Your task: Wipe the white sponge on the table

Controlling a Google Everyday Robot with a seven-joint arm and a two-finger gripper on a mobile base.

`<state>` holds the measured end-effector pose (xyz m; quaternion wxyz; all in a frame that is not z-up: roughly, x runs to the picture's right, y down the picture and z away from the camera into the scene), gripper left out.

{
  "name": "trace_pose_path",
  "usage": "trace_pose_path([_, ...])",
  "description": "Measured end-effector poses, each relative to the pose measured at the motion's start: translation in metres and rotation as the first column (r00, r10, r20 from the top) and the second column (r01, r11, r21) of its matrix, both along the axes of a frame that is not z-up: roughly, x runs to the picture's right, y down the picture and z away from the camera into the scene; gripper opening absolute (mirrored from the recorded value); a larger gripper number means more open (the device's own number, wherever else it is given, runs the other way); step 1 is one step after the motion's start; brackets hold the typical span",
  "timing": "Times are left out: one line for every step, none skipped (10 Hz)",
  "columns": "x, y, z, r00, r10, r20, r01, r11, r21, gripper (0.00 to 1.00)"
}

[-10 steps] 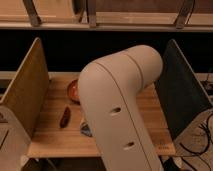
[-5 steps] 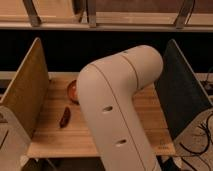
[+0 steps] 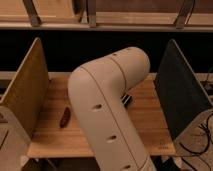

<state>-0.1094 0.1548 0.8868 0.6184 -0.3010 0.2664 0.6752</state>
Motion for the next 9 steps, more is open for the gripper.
trace_pose_path([-0.009, 0.005, -0.002, 1.0, 0.002, 0.024, -0.001, 1.0, -0.008, 0.0])
trace_pose_path([-0.019, 0.011, -0.005, 0.999, 0.005, 0.053, -0.004, 0.9999, -0.014, 0.0])
trace_pose_path([-0.025, 0.015, -0.009, 0.997, 0.01, 0.077, -0.009, 0.9998, -0.015, 0.0])
trace_pose_path([-0.032, 0.023, -0.016, 0.995, 0.007, 0.104, -0.005, 0.9997, -0.022, 0.0])
trace_pose_path([-0.037, 0.033, -0.025, 0.992, 0.0, 0.127, 0.004, 0.9995, -0.032, 0.0])
trace_pose_path([-0.039, 0.044, -0.035, 0.99, -0.005, 0.142, 0.012, 0.9988, -0.048, 0.0])
trace_pose_path([-0.034, 0.058, -0.043, 0.989, -0.005, 0.145, 0.015, 0.9975, -0.069, 0.0])
trace_pose_path([-0.027, 0.069, -0.049, 0.991, -0.001, 0.137, 0.014, 0.9955, -0.093, 0.0])
trace_pose_path([-0.021, 0.073, -0.051, 0.993, 0.002, 0.121, 0.01, 0.9946, -0.103, 0.0])
